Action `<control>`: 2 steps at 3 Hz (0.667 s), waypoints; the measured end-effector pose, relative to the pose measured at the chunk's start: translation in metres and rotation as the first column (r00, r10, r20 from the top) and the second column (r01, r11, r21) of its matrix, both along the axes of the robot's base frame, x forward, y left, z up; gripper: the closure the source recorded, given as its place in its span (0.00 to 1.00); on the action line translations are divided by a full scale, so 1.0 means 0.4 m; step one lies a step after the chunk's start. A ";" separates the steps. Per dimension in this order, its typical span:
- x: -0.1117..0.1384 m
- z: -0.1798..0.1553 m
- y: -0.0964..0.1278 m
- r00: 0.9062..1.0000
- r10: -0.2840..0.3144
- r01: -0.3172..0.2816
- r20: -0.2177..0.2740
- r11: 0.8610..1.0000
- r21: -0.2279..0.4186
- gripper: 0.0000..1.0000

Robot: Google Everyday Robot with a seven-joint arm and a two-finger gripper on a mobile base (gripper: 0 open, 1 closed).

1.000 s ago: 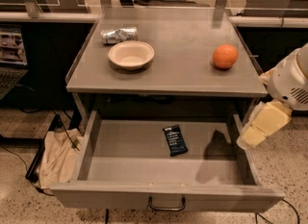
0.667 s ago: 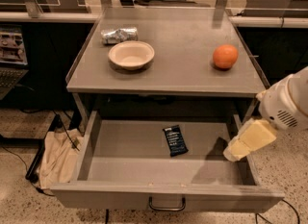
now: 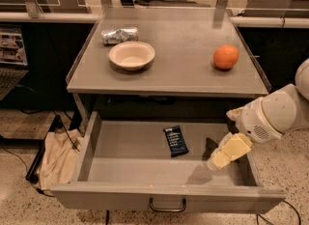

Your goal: Pick rxbar blueberry from top drawer and place on counter

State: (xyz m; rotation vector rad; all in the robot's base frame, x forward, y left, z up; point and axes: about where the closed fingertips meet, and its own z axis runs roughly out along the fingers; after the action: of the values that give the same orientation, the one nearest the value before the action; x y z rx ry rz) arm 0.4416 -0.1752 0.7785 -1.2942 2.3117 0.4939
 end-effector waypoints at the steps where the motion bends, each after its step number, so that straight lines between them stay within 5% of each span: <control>1: 0.000 0.000 0.000 1.000 0.000 0.000 0.000 1.000 0.000 0.00; 2: 0.004 -0.068 0.036 0.999 -0.018 0.019 -0.031 0.999 0.031 0.00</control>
Offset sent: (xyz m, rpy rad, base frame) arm 0.0049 0.0348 -0.0731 0.0845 0.0809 -0.0563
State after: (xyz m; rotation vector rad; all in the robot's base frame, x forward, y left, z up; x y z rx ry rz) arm 0.4430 -0.1609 0.7511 -1.2579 2.3295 0.5445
